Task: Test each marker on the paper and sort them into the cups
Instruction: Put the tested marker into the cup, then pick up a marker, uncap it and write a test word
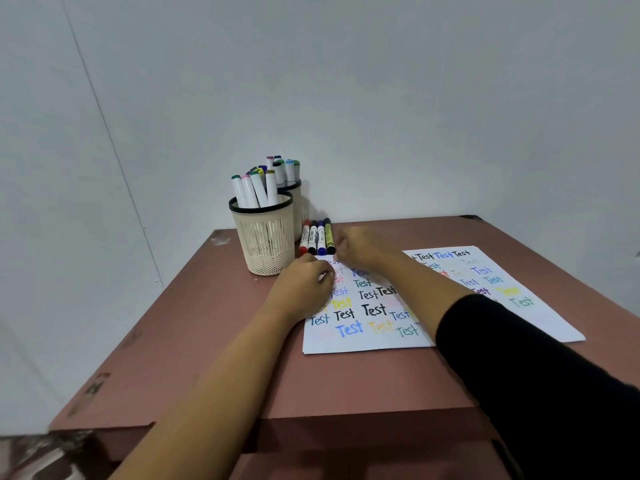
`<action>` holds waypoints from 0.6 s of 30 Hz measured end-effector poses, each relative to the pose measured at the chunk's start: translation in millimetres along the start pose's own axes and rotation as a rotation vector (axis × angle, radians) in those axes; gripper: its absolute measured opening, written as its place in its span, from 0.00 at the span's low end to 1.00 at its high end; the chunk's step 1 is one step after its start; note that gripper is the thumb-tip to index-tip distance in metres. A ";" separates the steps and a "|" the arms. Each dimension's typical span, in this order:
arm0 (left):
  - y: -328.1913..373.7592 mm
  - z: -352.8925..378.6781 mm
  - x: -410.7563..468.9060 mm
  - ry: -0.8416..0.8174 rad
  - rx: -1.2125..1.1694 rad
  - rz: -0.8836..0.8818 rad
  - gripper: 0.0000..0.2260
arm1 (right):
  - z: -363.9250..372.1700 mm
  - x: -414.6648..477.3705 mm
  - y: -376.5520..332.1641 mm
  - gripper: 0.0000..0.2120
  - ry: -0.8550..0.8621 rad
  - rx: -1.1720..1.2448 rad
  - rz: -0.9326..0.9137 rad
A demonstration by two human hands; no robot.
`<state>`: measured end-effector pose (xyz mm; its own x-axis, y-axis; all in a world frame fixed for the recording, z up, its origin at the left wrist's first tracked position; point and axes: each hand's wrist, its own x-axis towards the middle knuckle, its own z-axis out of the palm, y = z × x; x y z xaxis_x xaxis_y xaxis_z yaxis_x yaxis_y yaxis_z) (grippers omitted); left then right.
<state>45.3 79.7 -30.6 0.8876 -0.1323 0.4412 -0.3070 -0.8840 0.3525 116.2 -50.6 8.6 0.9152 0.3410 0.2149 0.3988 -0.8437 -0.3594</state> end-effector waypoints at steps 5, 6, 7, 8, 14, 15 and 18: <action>-0.7 1.1 1.7 -0.006 -0.020 -0.018 0.11 | 7.8 16.2 7.1 0.08 0.004 0.061 0.008; -0.9 1.3 1.8 -0.007 -0.017 -0.018 0.11 | 8.3 17.9 8.1 0.07 0.012 0.075 0.007; -1.1 1.5 1.9 -0.007 -0.014 -0.017 0.11 | 8.9 19.2 8.8 0.06 0.020 0.080 0.006; -1.3 1.8 1.9 -0.007 -0.014 -0.018 0.11 | 9.7 20.8 9.4 0.06 0.028 0.078 0.003; -1.9 2.5 2.2 -0.010 -0.014 -0.020 0.11 | 15.6 24.0 15.0 0.11 0.060 0.091 -0.040; -2.1 2.6 2.0 -0.007 -0.016 -0.019 0.10 | 15.5 21.9 15.7 0.13 0.076 0.096 -0.049; -2.5 2.6 2.1 -0.010 -0.017 -0.023 0.10 | 15.7 20.5 17.1 0.16 0.098 0.030 -0.095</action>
<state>48.7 80.5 -32.7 0.8977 -0.1170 0.4247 -0.2925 -0.8792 0.3761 142.7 -51.5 -7.4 0.8638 0.3751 0.3364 0.4861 -0.7962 -0.3603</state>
